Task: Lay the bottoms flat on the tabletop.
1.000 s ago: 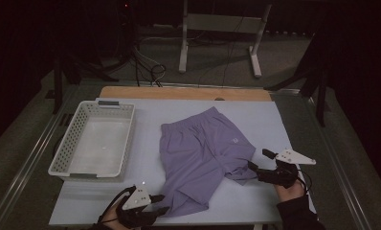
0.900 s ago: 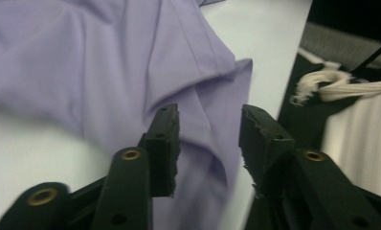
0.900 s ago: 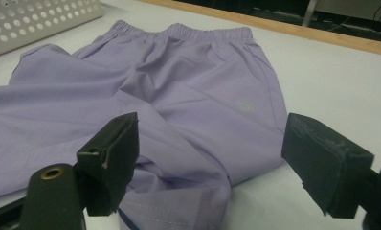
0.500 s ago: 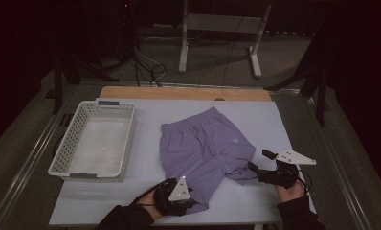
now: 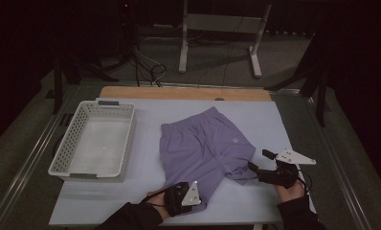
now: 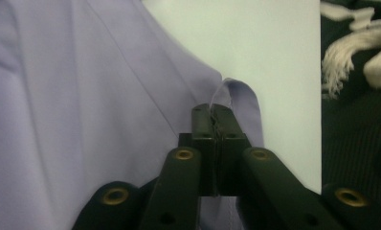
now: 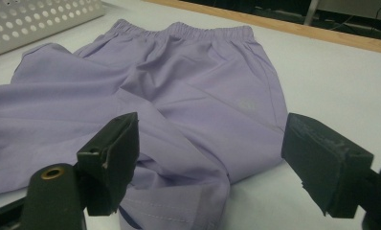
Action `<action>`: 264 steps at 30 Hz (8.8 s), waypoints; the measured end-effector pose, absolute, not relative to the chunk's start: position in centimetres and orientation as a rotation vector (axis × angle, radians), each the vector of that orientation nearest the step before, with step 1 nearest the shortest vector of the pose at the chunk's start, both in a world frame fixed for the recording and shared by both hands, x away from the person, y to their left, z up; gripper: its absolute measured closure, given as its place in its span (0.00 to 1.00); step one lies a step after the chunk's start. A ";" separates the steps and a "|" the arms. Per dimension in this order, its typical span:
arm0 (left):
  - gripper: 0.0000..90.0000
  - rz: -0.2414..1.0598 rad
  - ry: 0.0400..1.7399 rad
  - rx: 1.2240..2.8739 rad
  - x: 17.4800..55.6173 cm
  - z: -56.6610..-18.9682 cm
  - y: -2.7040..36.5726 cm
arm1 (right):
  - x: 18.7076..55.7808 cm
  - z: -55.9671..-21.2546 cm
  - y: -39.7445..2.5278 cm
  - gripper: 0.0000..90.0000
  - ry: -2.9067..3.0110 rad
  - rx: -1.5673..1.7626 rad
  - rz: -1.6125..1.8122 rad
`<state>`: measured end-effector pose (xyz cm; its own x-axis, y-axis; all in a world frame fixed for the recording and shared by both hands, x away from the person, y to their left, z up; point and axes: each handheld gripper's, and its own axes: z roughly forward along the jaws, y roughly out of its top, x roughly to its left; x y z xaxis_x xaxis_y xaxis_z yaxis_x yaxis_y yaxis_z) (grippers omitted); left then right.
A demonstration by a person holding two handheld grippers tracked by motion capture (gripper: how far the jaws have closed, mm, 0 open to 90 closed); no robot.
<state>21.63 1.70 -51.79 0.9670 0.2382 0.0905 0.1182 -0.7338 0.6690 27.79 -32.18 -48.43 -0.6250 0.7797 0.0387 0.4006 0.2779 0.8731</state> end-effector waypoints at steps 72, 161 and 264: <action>0.58 0.643 1.416 1.893 40.0 -53.3 9.2 | 27.8 -48.6 -32.2 0.23 2.167 1.062 1.314; 0.00 0.267 0.695 2.034 34.9 -46.5 5.6 | 27.7 -48.1 -33.0 0.17 2.158 1.017 1.386; 0.00 0.195 0.619 1.982 22.6 -51.7 11.3 | 24.4 -45.8 -34.4 0.96 2.377 0.802 1.241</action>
